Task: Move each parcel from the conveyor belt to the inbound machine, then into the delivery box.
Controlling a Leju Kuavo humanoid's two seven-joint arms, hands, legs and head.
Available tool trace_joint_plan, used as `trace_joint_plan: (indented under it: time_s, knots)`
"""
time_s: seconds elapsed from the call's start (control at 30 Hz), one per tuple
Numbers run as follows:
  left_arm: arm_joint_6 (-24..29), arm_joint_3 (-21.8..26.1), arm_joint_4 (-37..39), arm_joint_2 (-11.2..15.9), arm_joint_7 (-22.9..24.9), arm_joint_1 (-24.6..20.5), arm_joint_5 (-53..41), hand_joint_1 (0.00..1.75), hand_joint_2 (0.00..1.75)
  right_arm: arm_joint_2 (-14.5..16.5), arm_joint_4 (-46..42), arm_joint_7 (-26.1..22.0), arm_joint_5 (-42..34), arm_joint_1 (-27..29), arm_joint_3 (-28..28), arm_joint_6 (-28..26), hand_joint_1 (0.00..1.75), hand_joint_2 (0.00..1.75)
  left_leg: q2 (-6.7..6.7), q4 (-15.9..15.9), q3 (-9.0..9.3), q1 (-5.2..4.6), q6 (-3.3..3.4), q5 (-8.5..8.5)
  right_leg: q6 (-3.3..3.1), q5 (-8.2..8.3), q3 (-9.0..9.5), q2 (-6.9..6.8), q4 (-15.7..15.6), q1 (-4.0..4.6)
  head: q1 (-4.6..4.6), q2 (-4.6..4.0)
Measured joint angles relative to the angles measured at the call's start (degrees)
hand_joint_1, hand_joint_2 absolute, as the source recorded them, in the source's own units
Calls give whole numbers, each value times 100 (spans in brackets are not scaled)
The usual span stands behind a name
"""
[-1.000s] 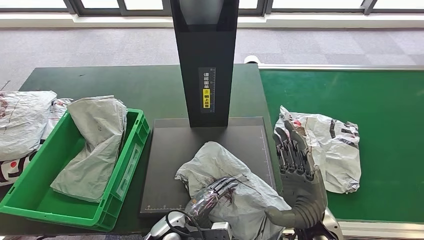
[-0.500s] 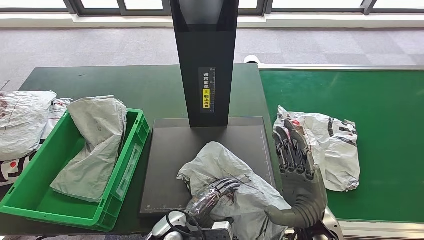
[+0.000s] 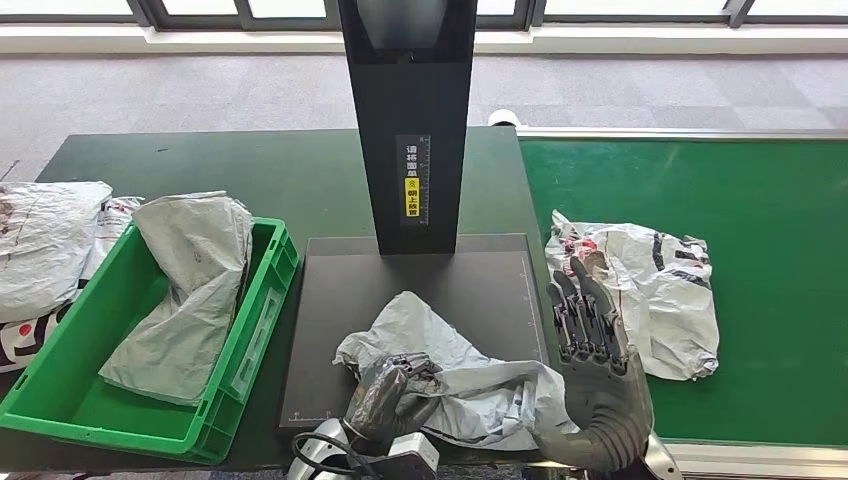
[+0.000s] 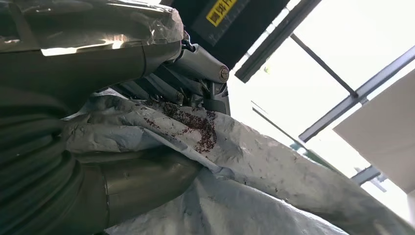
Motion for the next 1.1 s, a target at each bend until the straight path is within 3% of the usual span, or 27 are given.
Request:
trace_joint_plan:
  time_s: [0.23, 0.67, 1.0, 1.1]
  knots:
    - [8, 16, -516, 111, -12, 220, 38, 175, 175, 0, -1, -1, -4, 87, 0, 1, 0, 175, 1, 0, -1, -1, 1, 0, 1, 0, 1, 0, -1, -1, 1, 0]
    - [31, 21, -684, 161, -20, 294, 42, 175, 175, 0, -1, -1, -3, 93, -1, 6, 0, 175, 1, 0, 1, -1, 1, 1, 1, 2, 2, 0, 0, -1, 1, 0]
    - [388, 212, -888, 142, -88, 410, 153, 175, 175, 3, -1, -3, 61, 92, -9, 75, 0, 175, 1, 0, 1, -1, 1, 1, 1, 2, 2, 0, -1, -1, 1, 0]
    - [733, 322, -1039, 131, -168, 471, 222, 175, 175, 13, -24, -3, 91, 98, -15, 72, 0, 175, 2, 0, 1, 0, 1, 1, 0, 3, 2, 0, 0, 0, 0, 0]
